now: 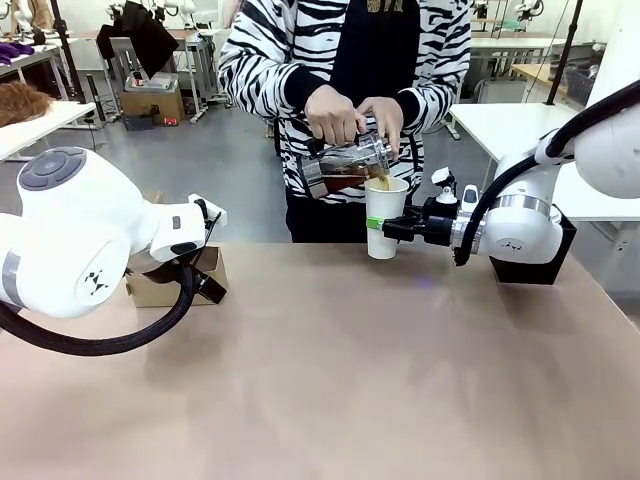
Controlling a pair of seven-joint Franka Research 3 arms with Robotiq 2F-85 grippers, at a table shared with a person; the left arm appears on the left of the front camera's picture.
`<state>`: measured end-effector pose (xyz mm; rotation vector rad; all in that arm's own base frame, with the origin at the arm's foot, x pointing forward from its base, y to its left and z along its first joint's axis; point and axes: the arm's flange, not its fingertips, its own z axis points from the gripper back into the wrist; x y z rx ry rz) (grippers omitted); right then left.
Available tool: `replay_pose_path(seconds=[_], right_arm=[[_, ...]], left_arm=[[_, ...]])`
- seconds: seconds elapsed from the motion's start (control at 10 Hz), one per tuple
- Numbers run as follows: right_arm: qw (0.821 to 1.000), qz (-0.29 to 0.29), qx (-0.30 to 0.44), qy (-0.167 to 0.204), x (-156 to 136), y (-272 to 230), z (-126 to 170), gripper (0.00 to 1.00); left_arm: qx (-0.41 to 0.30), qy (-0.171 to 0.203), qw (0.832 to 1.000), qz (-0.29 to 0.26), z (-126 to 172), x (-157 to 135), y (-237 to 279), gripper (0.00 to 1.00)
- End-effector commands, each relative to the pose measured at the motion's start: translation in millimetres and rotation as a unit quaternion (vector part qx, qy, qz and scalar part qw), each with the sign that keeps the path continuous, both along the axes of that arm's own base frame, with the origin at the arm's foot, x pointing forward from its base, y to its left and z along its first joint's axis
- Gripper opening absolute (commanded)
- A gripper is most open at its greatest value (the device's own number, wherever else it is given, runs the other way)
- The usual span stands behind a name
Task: Pour a drink into a cup and package it in a carrier.
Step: When a person places the Paper Cup Lid on the 600 ml Paper Cup , lift the 600 ml Paper Cup.
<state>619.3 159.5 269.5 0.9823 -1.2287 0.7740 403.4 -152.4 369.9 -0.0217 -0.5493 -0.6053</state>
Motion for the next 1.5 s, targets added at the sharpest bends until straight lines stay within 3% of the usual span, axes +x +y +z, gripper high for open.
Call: replay_pose_path(seconds=[0.0, 1.4], right_arm=[[1.000, -0.003, 0.000, 0.004, -0.3, 2.6, 0.4, 0.80], [1.000, -0.003, 0.000, 0.004, -0.3, 2.6, 0.4, 0.80]], left_arm=[[-0.001, 0.000, 1.000, 0.000, 0.5, -0.1, 0.4, 1.00], [-0.001, 0.000, 1.000, 0.000, 0.5, -0.1, 0.4, 1.00]])
